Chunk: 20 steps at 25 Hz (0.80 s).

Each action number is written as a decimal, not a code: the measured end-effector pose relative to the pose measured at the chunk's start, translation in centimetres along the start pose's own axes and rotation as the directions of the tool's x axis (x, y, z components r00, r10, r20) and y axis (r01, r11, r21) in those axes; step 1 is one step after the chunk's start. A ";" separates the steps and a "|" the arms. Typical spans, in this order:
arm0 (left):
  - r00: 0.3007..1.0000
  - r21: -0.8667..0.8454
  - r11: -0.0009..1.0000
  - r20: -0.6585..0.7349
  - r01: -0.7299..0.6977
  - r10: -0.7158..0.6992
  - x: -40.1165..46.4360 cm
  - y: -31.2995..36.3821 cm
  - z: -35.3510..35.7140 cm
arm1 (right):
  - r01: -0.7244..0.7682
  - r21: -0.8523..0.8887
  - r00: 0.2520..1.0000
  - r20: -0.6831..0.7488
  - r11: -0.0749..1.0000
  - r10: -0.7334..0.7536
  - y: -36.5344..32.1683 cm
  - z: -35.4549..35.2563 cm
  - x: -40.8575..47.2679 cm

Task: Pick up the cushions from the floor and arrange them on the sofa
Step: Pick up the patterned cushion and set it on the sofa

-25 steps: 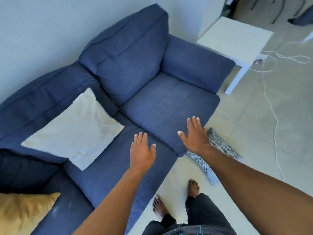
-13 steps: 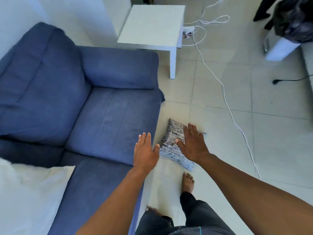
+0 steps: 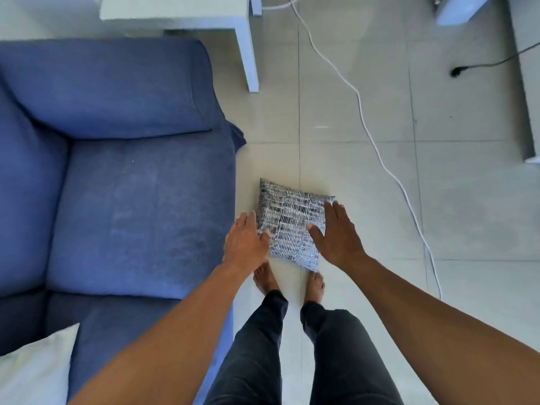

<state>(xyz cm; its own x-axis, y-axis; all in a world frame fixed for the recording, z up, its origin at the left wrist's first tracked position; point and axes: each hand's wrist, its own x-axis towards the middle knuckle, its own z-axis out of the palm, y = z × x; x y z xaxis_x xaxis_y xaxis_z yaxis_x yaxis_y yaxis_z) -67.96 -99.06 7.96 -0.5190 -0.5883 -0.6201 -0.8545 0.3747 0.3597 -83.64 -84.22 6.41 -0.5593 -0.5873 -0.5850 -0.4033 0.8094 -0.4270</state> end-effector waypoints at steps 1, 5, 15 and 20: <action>1.000 0.012 1.000 0.008 0.019 -0.019 1.2 -0.3 0.5 | -0.021 0.019 1.000 0.001 1.000 0.021 0.6 0.7 1.1; 0.992 0.032 0.995 0.078 0.096 -0.098 8.4 -2.3 5.8 | -0.107 0.086 0.993 0.049 0.991 0.103 5.1 5.9 8.1; 0.962 -0.006 0.971 0.140 0.238 -0.235 30.5 -8.8 23.9 | -0.218 0.131 0.965 0.176 0.967 0.194 19.0 23.6 26.2; 0.944 -0.127 0.936 0.078 0.329 -0.321 39.0 -12.2 29.1 | -0.397 0.308 0.918 0.147 0.865 0.369 23.5 29.4 32.5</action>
<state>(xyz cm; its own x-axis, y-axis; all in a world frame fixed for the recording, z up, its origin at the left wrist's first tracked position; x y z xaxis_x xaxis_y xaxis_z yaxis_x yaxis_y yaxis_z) -77.13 -105.69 -40.93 -0.2138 -0.6193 -0.7555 -0.9730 0.0662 0.2211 -89.99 -84.41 -42.90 -0.5554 -0.2406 -0.7960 0.0963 0.9322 -0.3490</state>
